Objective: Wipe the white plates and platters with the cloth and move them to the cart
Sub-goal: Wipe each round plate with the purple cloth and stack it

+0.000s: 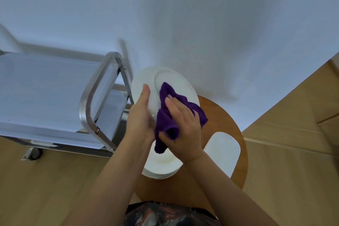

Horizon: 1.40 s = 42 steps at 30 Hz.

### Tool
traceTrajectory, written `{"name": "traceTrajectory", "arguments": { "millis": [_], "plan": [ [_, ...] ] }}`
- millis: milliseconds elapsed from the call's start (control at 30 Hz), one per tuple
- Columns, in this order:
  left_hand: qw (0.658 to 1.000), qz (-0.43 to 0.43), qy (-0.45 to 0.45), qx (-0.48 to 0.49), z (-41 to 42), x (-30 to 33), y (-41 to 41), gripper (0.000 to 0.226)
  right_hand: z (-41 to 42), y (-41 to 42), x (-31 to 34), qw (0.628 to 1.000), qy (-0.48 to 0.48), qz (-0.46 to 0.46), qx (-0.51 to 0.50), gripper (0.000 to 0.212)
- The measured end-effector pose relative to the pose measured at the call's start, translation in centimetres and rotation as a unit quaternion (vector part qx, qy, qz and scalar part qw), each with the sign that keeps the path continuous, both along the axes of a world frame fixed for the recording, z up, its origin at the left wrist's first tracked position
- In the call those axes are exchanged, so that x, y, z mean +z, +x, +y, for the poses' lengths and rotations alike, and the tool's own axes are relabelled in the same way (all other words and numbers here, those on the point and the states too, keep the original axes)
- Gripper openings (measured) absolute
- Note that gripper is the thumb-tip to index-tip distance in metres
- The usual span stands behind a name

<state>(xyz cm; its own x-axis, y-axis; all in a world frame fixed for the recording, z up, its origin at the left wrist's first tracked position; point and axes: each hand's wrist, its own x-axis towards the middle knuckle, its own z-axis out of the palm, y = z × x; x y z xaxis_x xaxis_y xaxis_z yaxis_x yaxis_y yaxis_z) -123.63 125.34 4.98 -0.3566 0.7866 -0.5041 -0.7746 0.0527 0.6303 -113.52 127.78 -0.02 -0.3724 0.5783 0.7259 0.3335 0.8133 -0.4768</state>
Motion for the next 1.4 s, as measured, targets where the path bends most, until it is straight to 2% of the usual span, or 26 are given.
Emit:
{"name": "traceTrajectory", "arguments": {
  "millis": [67,133,200,233,300,367,400,433,467,500,567,633,667,700,767,800,867,900,933,1000,1033,1067,1133,1233,1333,1400],
  "plan": [
    [1.0,0.007,0.008,0.006,0.3,0.3,0.0,0.061,0.5,1.0,-1.4,1.0,0.0,0.002,0.005,0.051],
    [0.999,0.043,0.024,0.001,0.4,0.1,0.2,0.066,0.8,1.4,-1.9,0.992,-0.107,0.063,0.014,0.046],
    [0.993,0.122,0.001,0.007,0.4,-0.1,0.4,0.06,1.4,1.5,-1.0,0.943,-0.299,0.142,-0.027,0.034],
    [0.982,0.187,-0.025,0.007,0.4,-0.3,0.6,0.05,2.1,1.4,-0.3,0.91,-0.383,0.147,-0.064,0.023],
    [0.936,0.345,-0.069,-0.025,0.3,-0.7,1.4,0.024,4.0,1.6,0.9,0.836,-0.512,0.155,-0.12,0.019],
    [0.863,0.495,-0.057,-0.086,-0.2,-1.3,2.2,0.023,5.8,2.2,2.5,0.721,-0.637,0.261,-0.073,0.032],
    [0.818,0.56,-0.04,-0.122,-0.4,-1.8,2.6,0.026,6.2,2.6,3.3,0.66,-0.679,0.321,-0.019,0.042],
    [0.762,0.629,-0.027,-0.151,-0.6,-2.3,2.8,0.026,6.3,3.0,4.1,0.62,-0.697,0.359,0.036,0.051],
    [0.696,0.698,-0.016,-0.166,-0.8,-2.5,3.0,0.029,6.3,3.3,4.5,0.608,-0.703,0.36,0.081,0.061],
    [0.627,0.761,0.006,-0.167,-1.0,-2.8,3.0,0.034,6.1,3.6,4.9,0.614,-0.711,0.327,0.101,0.071],
    [0.521,0.838,0.071,-0.146,-0.9,-3.0,2.9,0.04,6.2,4.0,5.0,0.638,-0.721,0.262,0.067,0.074],
    [0.45,0.87,0.094,-0.179,-0.7,-3.2,3.0,0.05,6.2,4.6,4.6,0.657,-0.714,0.239,0.035,0.046],
    [0.441,0.867,0.075,-0.222,-0.6,-3.3,3.2,0.059,6.2,5.0,4.3,0.656,-0.715,0.24,0.021,0.03],
    [0.458,0.846,0.037,-0.27,-0.5,-3.4,3.2,0.07,6.1,5.4,3.8,0.649,-0.719,0.248,0.006,0.018],
    [0.547,0.781,-0.037,-0.298,-0.2,-4.2,2.8,0.082,6.0,6.0,2.7,0.636,-0.721,0.272,-0.032,0.007],
    [0.582,0.768,-0.058,-0.262,0.1,-4.9,2.3,0.08,6.0,6.3,2.2,0.634,-0.716,0.287,-0.042,0.011],
    [0.607,0.766,-0.125,-0.171,0.2,-5.9,1.2,0.064,6.3,6.7,1.1,0.635,-0.71,0.3,-0.057,0.015],
    [0.639,0.736,-0.167,-0.151,0.5,-6.3,0.3,0.057,6.6,6.9,0.7,0.639,-0.708,0.293,-0.063,0.015],
    [0.702,0.668,-0.2,-0.147,0.8,-6.7,-0.9,0.049,7.1,7.1,0.2,0.649,-0.704,0.281,-0.066,0.015],
    [0.848,0.45,-0.224,-0.168,2.0,-7.5,-2.9,0.028,8.4,7.3,-0.8,0.68,-0.69,0.239,-0.07,0.014],
    [0.883,0.369,-0.232,-0.174,2.7,-8.0,-3.9,0.018,9.2,7.2,-1.4,0.7,-0.678,0.209,-0.078,0.014],
    [0.888,0.343,-0.244,-0.186,3.5,-8.9,-4.9,0.014,9.9,7.0,-2.1,0.721,-0.665,0.173,-0.091,0.014],
    [0.88,0.346,-0.254,-0.204,5.2,-10.7,-6.5,0.014,11.6,6.3,-3.7,0.753,-0.638,0.103,-0.125,0.013],
    [0.877,0.342,-0.257,-0.219,8.0,-13.2,-8.0,0.017,14.5,5.3,-6.7,0.782,-0.601,0.002,-0.167,0.017],
    [0.872,0.342,-0.255,-0.24,11.3,-16.3,-9.4,0.012,17.6,4.4,-10.0,0.789,-0.58,-0.065,-0.194,0.021],
    [0.847,0.38,-0.262,-0.264,13.8,-18.8,-10.2,0.007,19.7,3.8,-12.4,0.782,-0.582,-0.063,-0.214,0.023]
  ]
}}
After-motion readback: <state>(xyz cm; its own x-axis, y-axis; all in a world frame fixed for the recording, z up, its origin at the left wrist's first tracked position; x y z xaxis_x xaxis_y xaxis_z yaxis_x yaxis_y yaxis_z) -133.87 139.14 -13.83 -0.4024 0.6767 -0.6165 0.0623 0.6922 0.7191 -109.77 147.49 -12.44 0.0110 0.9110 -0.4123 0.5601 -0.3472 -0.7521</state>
